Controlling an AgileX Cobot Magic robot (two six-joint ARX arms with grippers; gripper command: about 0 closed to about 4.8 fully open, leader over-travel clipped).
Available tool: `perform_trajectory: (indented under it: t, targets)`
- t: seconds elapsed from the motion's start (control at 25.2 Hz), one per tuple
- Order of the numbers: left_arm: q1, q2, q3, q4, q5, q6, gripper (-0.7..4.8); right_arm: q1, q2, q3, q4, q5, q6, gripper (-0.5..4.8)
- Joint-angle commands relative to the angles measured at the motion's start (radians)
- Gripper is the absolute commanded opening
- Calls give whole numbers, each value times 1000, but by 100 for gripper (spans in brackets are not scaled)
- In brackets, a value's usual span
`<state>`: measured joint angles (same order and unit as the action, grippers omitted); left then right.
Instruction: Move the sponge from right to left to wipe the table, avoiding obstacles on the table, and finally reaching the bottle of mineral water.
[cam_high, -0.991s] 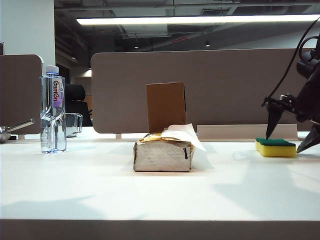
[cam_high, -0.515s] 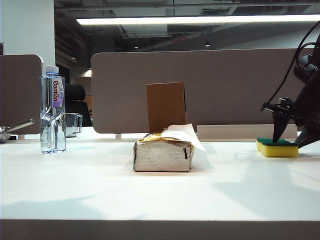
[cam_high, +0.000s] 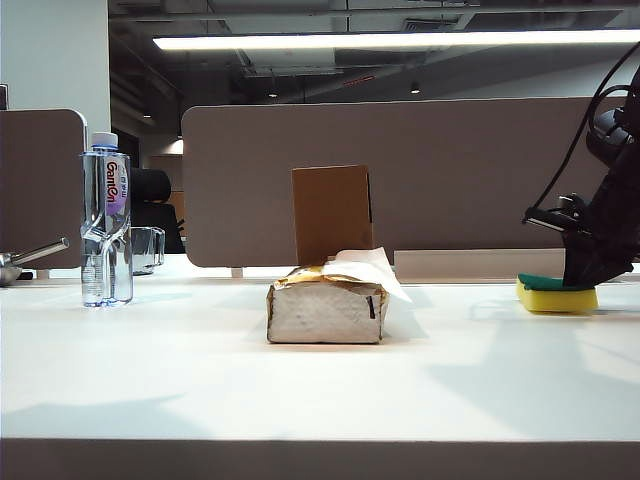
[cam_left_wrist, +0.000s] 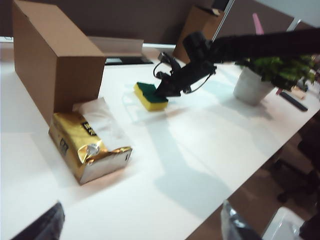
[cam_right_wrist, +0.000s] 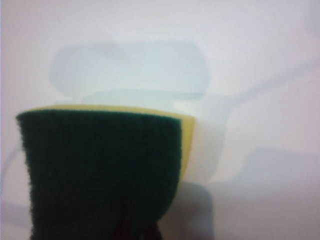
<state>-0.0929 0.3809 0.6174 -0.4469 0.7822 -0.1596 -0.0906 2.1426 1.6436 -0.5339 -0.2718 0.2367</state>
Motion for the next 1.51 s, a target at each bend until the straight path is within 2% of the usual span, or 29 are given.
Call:
perform_trajectory:
  t: [0.04,0.52,0.75,0.83,1.11,1.51]
  targets:
    - [0,0,7,-39,4,75,405,0,3,-2,-80,28,-11,-6]
    - [0,0,51,-62,-3,127,405,0,-18,-42,-248,10,-90,-6]
    - [0,0,55,-62,-2,126,405,0,-129,-196,-126,12,-79,-6]
    - [0,0,55,-62,1,126,405,0,-200,-325,-43,11,-68,-6]
    - [0,0,56,-62,8,126,405,0,-327,-592,106,7,-8,-6]
    - [0,0,92,-69,8,126,405,0,-570,-868,163,8,26,-6]
